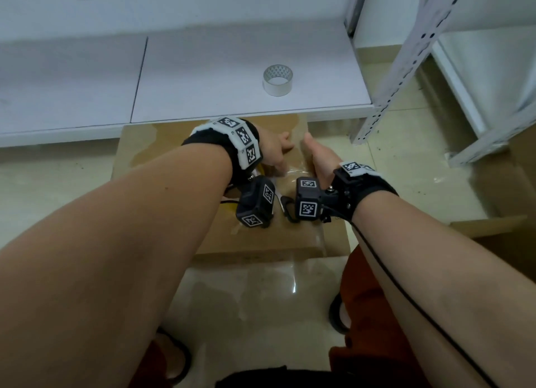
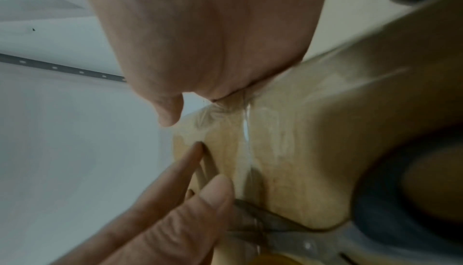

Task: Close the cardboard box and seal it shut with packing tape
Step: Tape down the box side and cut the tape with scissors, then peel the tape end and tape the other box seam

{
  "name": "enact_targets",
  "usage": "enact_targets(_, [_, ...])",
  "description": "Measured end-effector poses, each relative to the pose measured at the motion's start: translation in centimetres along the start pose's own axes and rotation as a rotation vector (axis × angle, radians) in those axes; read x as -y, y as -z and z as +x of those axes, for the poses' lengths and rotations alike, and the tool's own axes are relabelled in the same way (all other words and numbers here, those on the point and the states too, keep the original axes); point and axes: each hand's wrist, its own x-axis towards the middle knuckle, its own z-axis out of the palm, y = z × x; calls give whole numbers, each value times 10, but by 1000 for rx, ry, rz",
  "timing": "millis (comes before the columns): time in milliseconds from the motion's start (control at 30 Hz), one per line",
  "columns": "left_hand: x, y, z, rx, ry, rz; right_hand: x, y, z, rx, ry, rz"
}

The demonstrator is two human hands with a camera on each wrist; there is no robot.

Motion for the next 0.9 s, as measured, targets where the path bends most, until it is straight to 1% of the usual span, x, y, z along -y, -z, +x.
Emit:
enact_targets(33, [2,0,-5,-11,-2,-120,-1,0,-4,-21,-4,-29])
enact_targets(67, [4,0,-11,-51,-4,-272,-1,0,-7,-29,5,-62])
enact_targets(100, [6,0,-19,-151,-10,-398,0,-1,-11,-54,17,-103])
enact_targets(167, [12,-2,-38,-468,2,-514,8,-4,-29,-112,67,-240])
enact_targets(200, [16,-4,-45,-605,9,-541,11,-7,-36,-153,104,-308])
enact_targets(233, [18,-6,-51,-705,18,-580,12,-8,-42,-194,145,-355])
enact_targets(300, [26,-15,-65,-816,56,-701,10,-11,-44,-276,234,-383])
enact_targets(367, [37,-26,-78,-892,118,-852,7,-21,-51,-311,315,-418])
enact_targets(433, [47,-40,-89,-906,172,-1017,5,-34,-60,-321,371,-455])
enact_targets(533, [61,-64,-104,-836,236,-1161,7,-51,-68,-342,468,-495])
enact_targets(567, [68,-73,-110,-808,250,-1188,5,-58,-70,-326,465,-526])
enact_targets(667, [83,-91,-124,-705,279,-1268,0,-74,-77,-238,368,-690])
enact_targets(767, [88,-103,-136,-564,278,-1420,-4,-86,-81,-189,287,-826])
enact_targets(800, [87,-105,-139,-524,275,-1447,-5,-89,-82,-194,274,-860])
enact_targets(900, [87,-109,-139,-470,285,-1416,-7,-94,-80,-255,318,-930])
